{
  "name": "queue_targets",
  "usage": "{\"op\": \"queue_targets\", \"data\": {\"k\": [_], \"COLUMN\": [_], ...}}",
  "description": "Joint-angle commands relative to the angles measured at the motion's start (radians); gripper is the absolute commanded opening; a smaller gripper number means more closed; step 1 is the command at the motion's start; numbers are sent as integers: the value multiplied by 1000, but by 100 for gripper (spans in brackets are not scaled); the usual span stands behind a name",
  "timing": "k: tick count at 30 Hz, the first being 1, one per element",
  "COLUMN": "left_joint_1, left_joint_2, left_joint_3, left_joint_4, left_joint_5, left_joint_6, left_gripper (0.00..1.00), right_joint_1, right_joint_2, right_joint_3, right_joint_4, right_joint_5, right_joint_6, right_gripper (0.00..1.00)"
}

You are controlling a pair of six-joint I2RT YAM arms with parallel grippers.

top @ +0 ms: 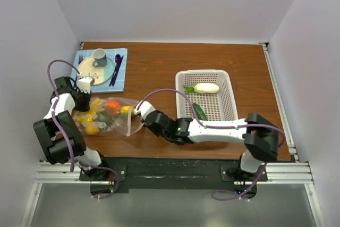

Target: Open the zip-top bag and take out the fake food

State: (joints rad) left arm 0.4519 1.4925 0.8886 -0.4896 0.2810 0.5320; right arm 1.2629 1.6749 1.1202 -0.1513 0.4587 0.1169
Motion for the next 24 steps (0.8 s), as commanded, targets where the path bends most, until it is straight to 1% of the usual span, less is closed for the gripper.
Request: {"op": "queue_targets", "data": {"k": [1,4,5,7,8,10,11,13,15,16,19,20,21,23,24], "left_joint_1": [19,19,16,11,2,-12,-28,-48,-68,-71,-73,-73,-73,-73,-73], "left_joint_2": [20,9,0,-6,-17,-32,-53,-78,-106,-113,-121,-121,-120,-110,-106], "left_joint_3": [12,21,27,61,75,121,134,168,196,202,220,222,220,216,217], "left_joint_4": [2,-26,-38,-91,-110,-163,-178,-219,-242,-262,-299,-302,-305,-302,-310], "left_joint_5": [9,62,79,136,153,205,224,265,296,325,354,354,348,340,339], "left_joint_6": [34,10,2,-17,-24,-44,-55,-64,-72,-70,-55,-49,-44,-40,-40], "left_gripper": [0,0,0,0,0,0,0,0,0,0,0,0,0,0,0], "right_joint_1": [4,1,-14,-57,-126,-198,-253,-290,-301,-312,-327,-332,-330,-330,-332], "right_joint_2": [-176,-243,-254,-264,-259,-247,-238,-222,-187,-172,-101,-84,-55,-38,-38], "right_joint_3": [-39,-56,-51,-40,-27,-25,-43,-80,-85,-76,-30,-17,-5,27,33], "right_joint_4": [-8,27,24,-5,-33,-97,-106,-108,-129,-157,-238,-254,-264,-278,-275], "right_joint_5": [110,222,289,325,337,350,357,408,432,446,449,446,440,429,426], "right_joint_6": [33,1,-2,18,44,131,151,184,216,228,289,303,308,306,294], "right_gripper": [0,0,0,0,0,0,0,0,0,0,0,2,16,32,46]}}
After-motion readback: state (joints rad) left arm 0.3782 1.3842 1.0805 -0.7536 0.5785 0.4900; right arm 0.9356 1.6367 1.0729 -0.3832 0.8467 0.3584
